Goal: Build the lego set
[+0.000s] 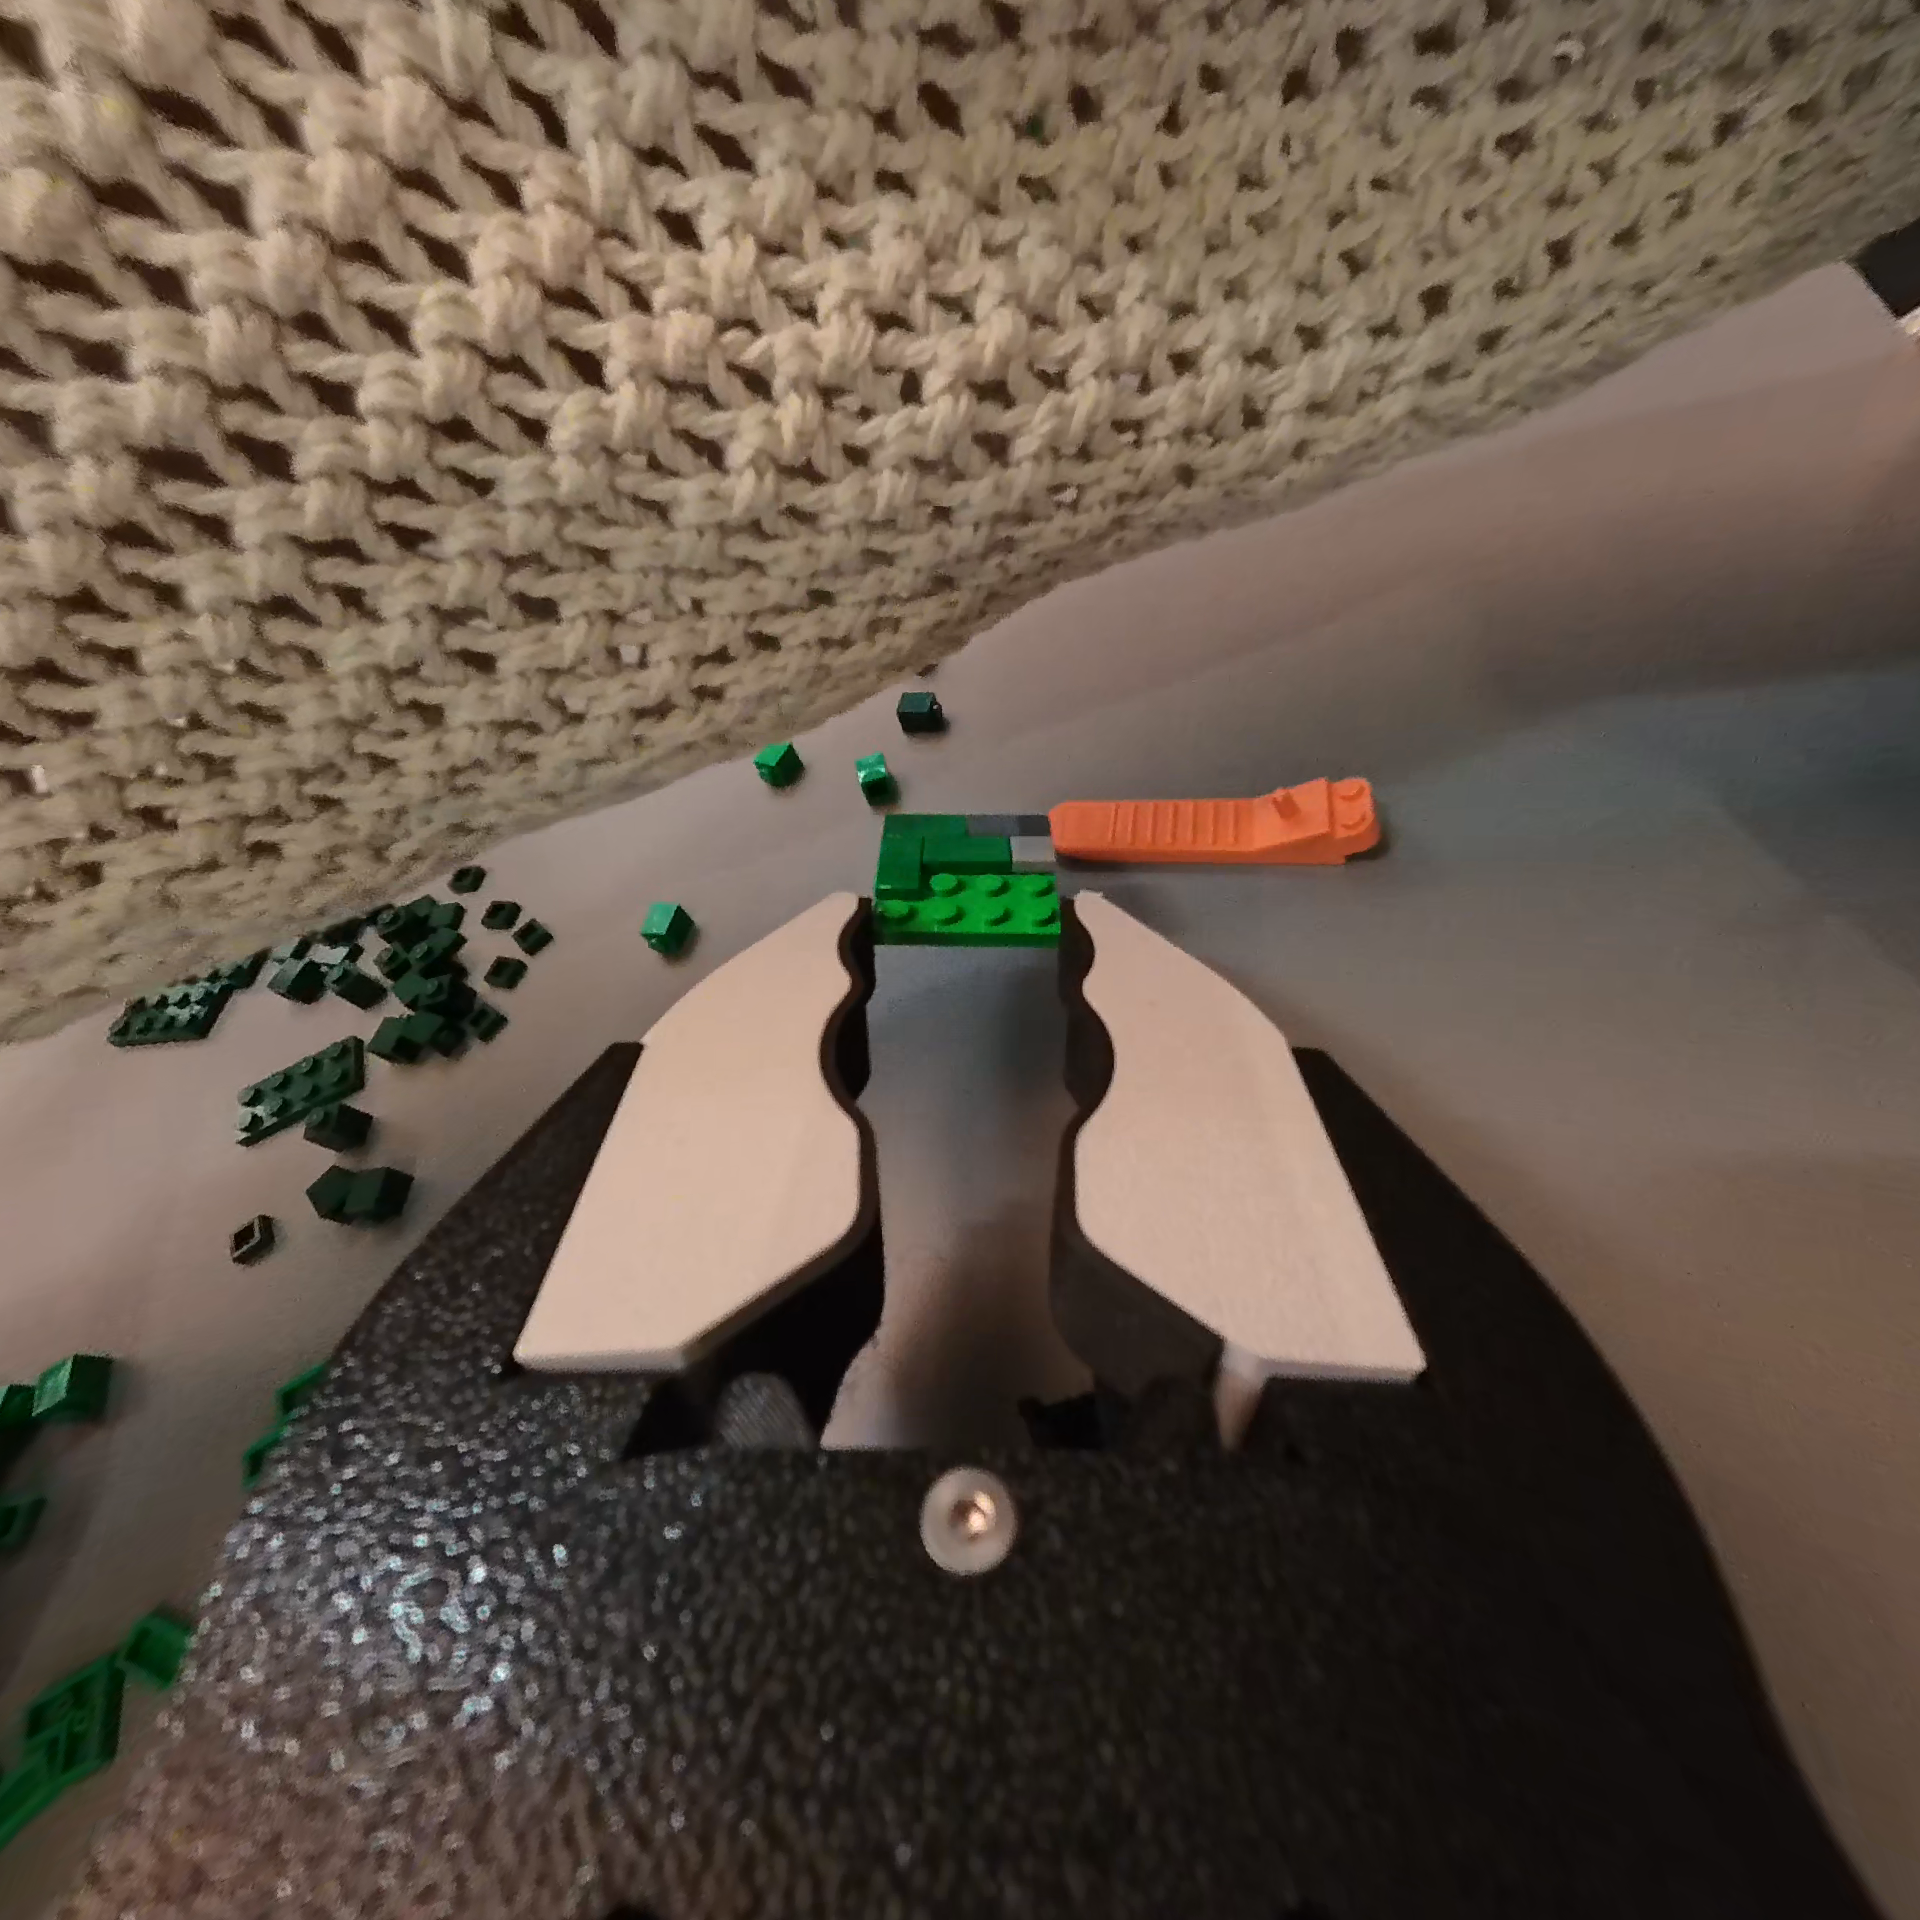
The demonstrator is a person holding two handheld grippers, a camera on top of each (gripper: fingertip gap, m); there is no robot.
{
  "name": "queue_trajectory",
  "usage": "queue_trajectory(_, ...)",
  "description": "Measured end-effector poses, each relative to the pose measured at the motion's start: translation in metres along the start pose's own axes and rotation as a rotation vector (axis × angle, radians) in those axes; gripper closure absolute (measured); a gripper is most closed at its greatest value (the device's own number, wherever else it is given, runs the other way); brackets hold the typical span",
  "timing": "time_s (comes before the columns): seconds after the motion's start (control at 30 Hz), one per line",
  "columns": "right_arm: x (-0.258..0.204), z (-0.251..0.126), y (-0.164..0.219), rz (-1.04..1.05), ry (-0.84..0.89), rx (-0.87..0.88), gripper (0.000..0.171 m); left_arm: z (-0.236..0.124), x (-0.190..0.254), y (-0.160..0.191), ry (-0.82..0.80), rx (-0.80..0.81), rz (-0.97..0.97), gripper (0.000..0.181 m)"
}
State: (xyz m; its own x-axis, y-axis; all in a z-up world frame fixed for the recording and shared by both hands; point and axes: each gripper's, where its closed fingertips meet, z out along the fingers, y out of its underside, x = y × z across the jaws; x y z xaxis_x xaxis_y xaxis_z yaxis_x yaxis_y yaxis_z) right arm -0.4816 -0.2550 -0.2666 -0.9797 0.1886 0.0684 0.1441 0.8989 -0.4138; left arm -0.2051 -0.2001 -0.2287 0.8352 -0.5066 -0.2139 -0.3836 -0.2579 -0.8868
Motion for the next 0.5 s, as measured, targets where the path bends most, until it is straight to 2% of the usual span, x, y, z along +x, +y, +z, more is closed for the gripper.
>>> queue_trajectory(0.27, -0.041, -0.041, 0.013, 0.089, 0.045, 0.128, 0.168, -0.001, -0.001, -0.001, 0.0, 0.005, -0.008, 0.148)
queue_trajectory(0.5, -0.122, -0.1, 0.042, 0.203, 0.096, 0.249, 0.168, -0.003, -0.003, -0.002, -0.003, 0.021, -0.03, 0.148)
